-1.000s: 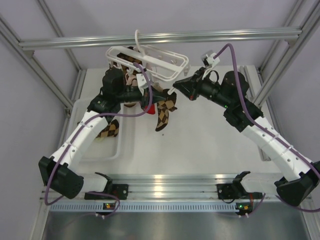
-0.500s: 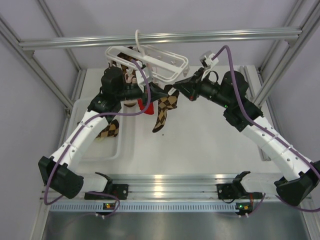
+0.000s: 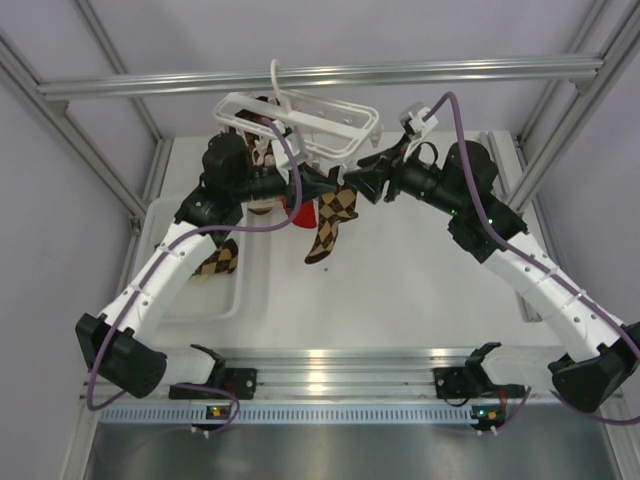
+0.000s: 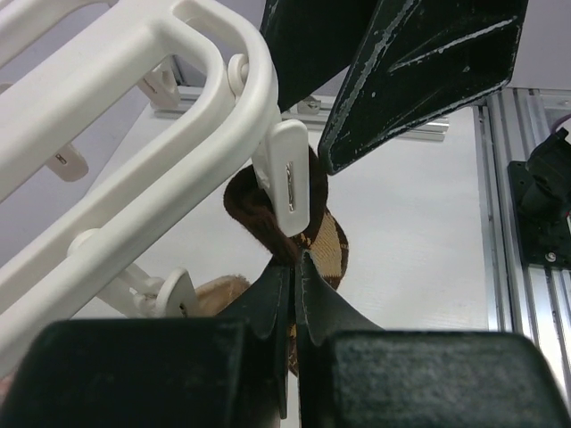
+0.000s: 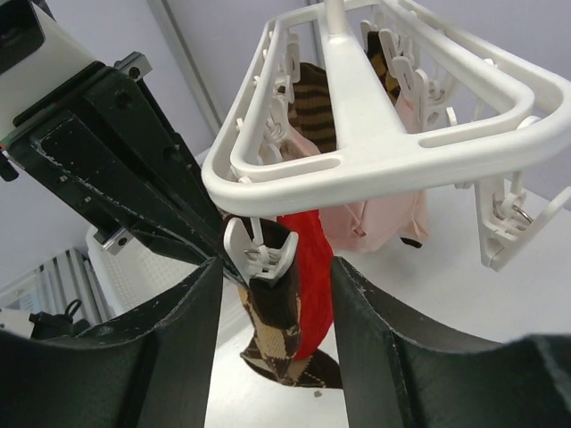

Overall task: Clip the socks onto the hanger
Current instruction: Clamp the sock onto the hanger.

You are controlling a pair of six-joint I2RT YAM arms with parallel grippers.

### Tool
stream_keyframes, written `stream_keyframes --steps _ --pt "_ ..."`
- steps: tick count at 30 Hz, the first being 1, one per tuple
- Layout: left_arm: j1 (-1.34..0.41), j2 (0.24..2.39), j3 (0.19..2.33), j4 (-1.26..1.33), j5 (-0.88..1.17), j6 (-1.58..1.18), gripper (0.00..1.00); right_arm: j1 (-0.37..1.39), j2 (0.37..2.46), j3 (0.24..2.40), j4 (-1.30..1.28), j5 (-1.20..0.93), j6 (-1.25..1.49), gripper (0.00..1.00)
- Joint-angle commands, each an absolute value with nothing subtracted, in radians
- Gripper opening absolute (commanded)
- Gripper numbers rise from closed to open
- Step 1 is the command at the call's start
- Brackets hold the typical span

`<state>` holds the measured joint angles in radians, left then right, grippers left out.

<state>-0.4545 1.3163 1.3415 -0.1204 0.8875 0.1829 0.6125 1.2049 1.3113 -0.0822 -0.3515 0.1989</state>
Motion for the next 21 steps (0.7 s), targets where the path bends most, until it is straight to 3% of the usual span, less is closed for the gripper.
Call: stream_keyframes --steps 1,8,11,15,21 --pt "-0.459 1.258 1.351 -0.156 0.873 0.208 0.0 0.581 1.157 1.324 -0.077 -0.364 0.173 0.5" --pt "-0.419 1.164 1.293 -0.279 0.813 0.212 0.0 0.488 1.043 1.263 -0.117 -0.368 0.163 0.52" --pt "-0.407 1.129 1.269 -0.316 0.782 0.198 0.0 0.451 1.017 1.232 -0.12 -0.4 0.158 0.57" --pt "-0.374 1.077 1.236 -0.331 0.746 0.131 0.0 0.413 1.064 1.232 -0.06 -0.517 0.184 0.68" --pt "-0.341 1.026 1.215 -0.394 0.727 0.127 0.0 0.41 1.167 1.244 0.083 -0.652 0.202 0.68"
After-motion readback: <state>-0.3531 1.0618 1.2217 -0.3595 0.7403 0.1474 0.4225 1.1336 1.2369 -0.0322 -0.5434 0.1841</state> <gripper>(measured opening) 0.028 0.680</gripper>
